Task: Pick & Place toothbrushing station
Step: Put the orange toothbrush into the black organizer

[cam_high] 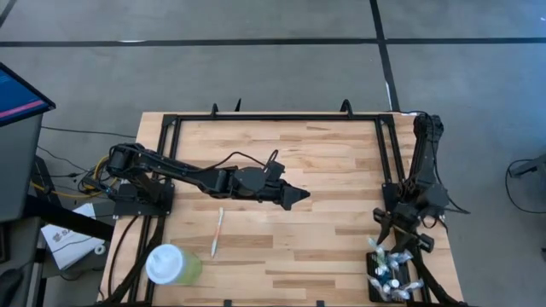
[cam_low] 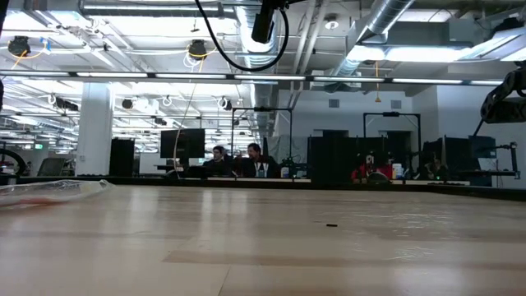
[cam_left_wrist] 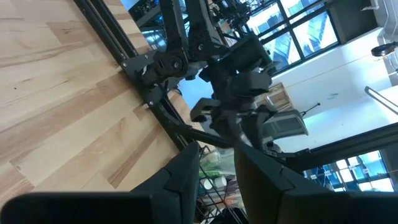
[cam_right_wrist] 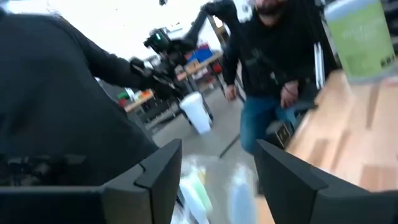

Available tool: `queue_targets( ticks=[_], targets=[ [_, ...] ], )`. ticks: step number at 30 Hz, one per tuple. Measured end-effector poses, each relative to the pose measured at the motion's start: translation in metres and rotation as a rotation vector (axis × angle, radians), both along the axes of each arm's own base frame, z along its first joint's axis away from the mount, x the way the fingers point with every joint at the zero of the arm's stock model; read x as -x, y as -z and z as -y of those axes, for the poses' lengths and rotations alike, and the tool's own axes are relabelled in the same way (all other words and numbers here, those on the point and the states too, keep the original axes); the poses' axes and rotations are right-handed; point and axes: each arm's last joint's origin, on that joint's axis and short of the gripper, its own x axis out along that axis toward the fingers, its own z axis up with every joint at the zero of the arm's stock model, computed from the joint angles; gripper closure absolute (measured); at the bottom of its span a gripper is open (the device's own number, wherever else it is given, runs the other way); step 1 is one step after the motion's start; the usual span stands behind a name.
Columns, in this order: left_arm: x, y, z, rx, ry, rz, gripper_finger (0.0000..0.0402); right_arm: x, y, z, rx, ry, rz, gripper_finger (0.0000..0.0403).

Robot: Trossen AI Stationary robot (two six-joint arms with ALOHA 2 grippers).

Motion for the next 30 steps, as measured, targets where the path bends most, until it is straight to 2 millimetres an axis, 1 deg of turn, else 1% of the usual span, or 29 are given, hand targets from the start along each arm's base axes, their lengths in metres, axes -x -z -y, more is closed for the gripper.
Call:
queue_targets(
  ticks=[4, 6, 8, 11, 14, 15, 16, 18, 20, 25, 27, 30],
  targets=[
    [0.000, 0.000, 0.000, -0.001, 0.000, 0.000, 0.0305, -0.001, -0.009, 0.002, -0.074, 0.040, 0.047, 0.0220],
    [0.000, 0.000, 0.000, -0.003, 0.000, 0.000, 0.0305, -0.001, -0.013, 0.004, -0.161, 0.076, 0.012, 0.0233],
    [0.000, 0.000, 0.000, -0.005, -0.005, 0.000, 0.0305, -0.002, -0.016, 0.005, -0.279, 0.103, -0.078, 0.0254],
    [0.000, 0.000, 0.000, -0.007, -0.015, 0.000, 0.0305, -0.002, -0.021, 0.005, -0.450, 0.069, -0.243, 0.0304],
    [0.000, 0.000, 0.000, -0.008, -0.015, 0.000, 0.0305, -0.002, -0.028, 0.004, -0.505, 0.064, -0.345, 0.0372],
    [0.000, 0.000, -0.001, -0.009, -0.016, 0.000, 0.0305, -0.002, -0.031, 0.004, -0.523, 0.073, -0.377, 0.0386],
    [0.000, 0.000, -0.001, -0.009, -0.016, 0.000, 0.0305, -0.003, -0.036, 0.004, -0.550, 0.080, -0.412, 0.0393],
    [0.000, 0.000, -0.001, -0.010, -0.016, 0.000, 0.0305, -0.003, -0.045, 0.004, -0.611, 0.096, -0.500, 0.0392],
    [0.000, 0.000, -0.001, -0.011, -0.016, 0.000, 0.0305, -0.003, -0.049, 0.005, -0.648, 0.149, -0.605, 0.0398],
    [0.000, 0.000, -0.001, -0.019, -0.022, 0.000, 0.0305, -0.002, -0.052, 0.005, -0.637, 0.230, -0.849, 0.0401],
    [0.000, 0.000, -0.001, -0.031, -0.021, -0.001, 0.0305, -0.003, -0.049, 0.002, -0.624, 0.243, -0.908, 0.0401],
    [0.000, 0.000, -0.001, -0.035, -0.020, -0.001, 0.0305, -0.003, -0.051, -0.003, -0.643, 0.202, -0.932, 0.0402]
  ],
)
